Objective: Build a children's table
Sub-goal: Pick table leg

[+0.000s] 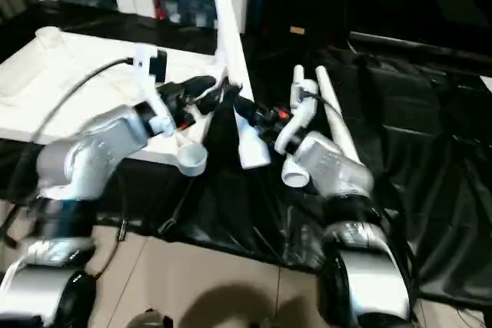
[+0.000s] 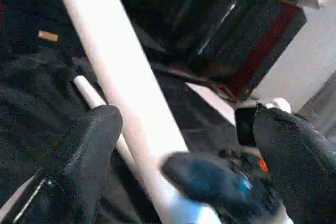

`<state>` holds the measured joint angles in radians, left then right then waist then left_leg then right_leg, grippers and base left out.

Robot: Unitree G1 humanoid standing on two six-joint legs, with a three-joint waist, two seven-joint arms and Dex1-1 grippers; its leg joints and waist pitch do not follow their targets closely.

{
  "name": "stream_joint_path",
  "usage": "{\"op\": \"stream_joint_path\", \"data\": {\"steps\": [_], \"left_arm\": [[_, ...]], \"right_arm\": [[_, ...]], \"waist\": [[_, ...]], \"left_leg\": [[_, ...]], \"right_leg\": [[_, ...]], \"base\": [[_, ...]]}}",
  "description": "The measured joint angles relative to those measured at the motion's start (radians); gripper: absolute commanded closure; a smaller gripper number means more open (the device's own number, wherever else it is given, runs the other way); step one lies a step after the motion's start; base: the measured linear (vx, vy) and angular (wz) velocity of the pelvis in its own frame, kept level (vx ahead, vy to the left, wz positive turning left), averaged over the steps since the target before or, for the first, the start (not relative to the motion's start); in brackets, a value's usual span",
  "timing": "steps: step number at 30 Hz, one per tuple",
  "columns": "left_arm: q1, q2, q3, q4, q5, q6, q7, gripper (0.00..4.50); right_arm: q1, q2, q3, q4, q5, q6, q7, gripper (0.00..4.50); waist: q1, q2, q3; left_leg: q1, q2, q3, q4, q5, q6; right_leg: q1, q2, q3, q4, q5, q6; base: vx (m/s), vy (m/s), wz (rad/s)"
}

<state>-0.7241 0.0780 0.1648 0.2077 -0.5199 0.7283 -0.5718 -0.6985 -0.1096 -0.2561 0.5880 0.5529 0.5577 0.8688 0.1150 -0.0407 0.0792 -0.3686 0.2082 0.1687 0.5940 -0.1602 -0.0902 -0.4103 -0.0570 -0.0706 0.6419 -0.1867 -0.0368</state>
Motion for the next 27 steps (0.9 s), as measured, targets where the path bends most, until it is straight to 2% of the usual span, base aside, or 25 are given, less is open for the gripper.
{"op": "stream_joint_path", "data": {"steps": [6, 16, 18, 21, 23, 24, 27], "left_arm": [[-0.052, -0.036, 0.050, 0.037, -0.054, 0.028, 0.044, 0.00], [-0.062, -0.066, 0.074, 0.049, -0.080, 0.040, 0.085, 0.00], [-0.062, -0.069, 0.078, 0.049, -0.098, 0.044, 0.086, 0.27], [-0.062, -0.074, 0.085, 0.048, -0.118, 0.059, 0.086, 0.34], [-0.062, -0.079, 0.089, 0.048, -0.122, 0.063, 0.086, 0.47], [-0.062, -0.081, 0.092, 0.048, -0.127, 0.064, 0.086, 0.69], [-0.062, -0.083, 0.094, 0.048, -0.137, 0.064, 0.086, 0.78]], "right_arm": [[0.072, 0.003, 0.032, -0.154, 0.049, 0.070, 0.063, 2.70], [0.095, 0.007, 0.059, -0.222, 0.072, 0.109, 0.066, 2.70], [0.105, 0.008, 0.059, -0.233, 0.077, 0.116, 0.064, 2.70], [0.108, 0.008, 0.059, -0.235, 0.082, 0.128, 0.058, 2.70], [0.108, 0.008, 0.063, -0.241, 0.083, 0.136, 0.058, 2.70], [0.108, 0.008, 0.068, -0.249, 0.083, 0.138, 0.057, 2.70], [0.109, 0.008, 0.069, -0.264, 0.087, 0.139, 0.056, 2.70]], "waist": [[0.005, 0.002, -0.001], [0.016, 0.003, -0.001], [0.021, 0.003, -0.001], [0.027, 0.003, -0.001], [0.027, 0.003, -0.001], [0.028, 0.003, -0.001], [0.029, 0.003, -0.001]], "left_leg": [[0.000, 0.000, -0.001, 0.000, 0.000, 0.000], [-0.002, 0.000, -0.001, -0.001, 0.000, 0.000], [-0.002, 0.000, -0.001, -0.002, 0.000, 0.001], [-0.003, 0.000, 0.000, -0.002, -0.001, 0.002], [-0.003, 0.000, 0.000, -0.002, -0.001, 0.003], [-0.003, 0.000, 0.000, -0.002, -0.002, 0.003], [-0.003, 0.000, 0.000, -0.002, -0.002, 0.003]], "right_leg": [[0.002, 0.000, -0.001, -0.002, 0.001, 0.000], [0.002, 0.000, -0.001, -0.008, 0.002, 0.001], [0.002, 0.000, -0.001, -0.010, 0.002, 0.002], [0.002, 0.000, -0.001, -0.011, 0.002, 0.002], [0.002, 0.000, -0.001, -0.012, 0.002, 0.002], [0.002, 0.000, -0.001, -0.012, 0.002, 0.002], [0.002, 0.000, -0.001, -0.012, 0.002, 0.002]], "base": [[0.000, 0.000, 0.00], [0.000, 0.000, 0.00], [0.000, 0.000, 0.00], [0.000, 0.000, 0.00], [0.000, 0.000, 0.00], [0.000, 0.000, 0.00], [0.000, 0.000, 0.00]]}}
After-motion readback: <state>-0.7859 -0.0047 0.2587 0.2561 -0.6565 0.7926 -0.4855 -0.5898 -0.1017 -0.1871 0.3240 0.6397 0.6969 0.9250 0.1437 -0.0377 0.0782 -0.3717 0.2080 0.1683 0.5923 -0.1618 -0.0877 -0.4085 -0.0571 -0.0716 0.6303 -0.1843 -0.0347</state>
